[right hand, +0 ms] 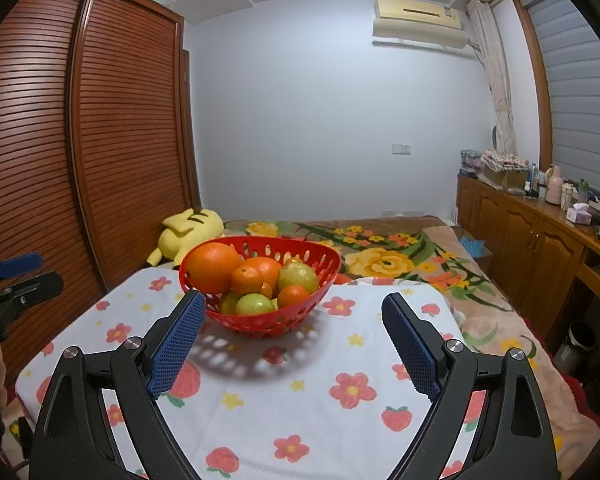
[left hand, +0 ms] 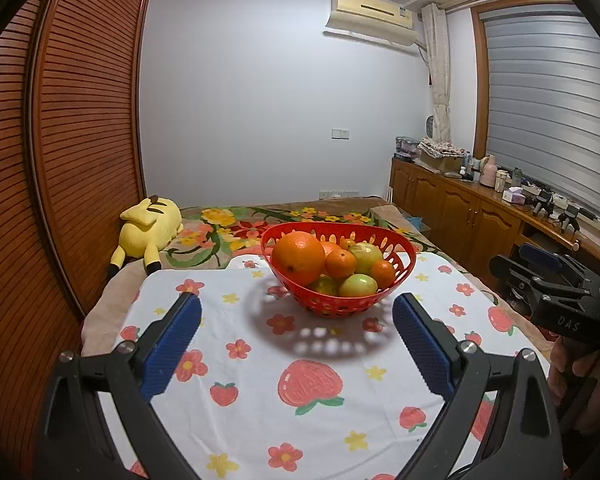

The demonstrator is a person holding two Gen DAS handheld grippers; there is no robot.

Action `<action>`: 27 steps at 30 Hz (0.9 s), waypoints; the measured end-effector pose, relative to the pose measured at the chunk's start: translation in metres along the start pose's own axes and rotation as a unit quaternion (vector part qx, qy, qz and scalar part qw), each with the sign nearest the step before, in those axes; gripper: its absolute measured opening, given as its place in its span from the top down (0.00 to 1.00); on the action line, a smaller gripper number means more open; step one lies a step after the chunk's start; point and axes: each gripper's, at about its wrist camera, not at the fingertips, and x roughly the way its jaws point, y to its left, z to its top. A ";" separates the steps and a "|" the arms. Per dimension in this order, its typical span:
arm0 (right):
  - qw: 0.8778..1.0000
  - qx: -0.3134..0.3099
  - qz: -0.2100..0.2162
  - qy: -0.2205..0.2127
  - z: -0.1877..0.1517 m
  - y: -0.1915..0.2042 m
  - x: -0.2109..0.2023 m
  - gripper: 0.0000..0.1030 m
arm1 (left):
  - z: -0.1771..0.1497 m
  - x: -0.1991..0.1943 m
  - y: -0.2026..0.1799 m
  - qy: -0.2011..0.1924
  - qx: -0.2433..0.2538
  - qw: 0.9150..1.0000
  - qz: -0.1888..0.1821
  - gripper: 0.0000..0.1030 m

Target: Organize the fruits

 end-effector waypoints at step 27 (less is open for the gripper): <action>1.000 0.000 0.003 0.000 -0.004 0.001 0.001 0.11 | 0.000 -0.002 -0.003 -0.005 0.001 1.000 0.000 0.05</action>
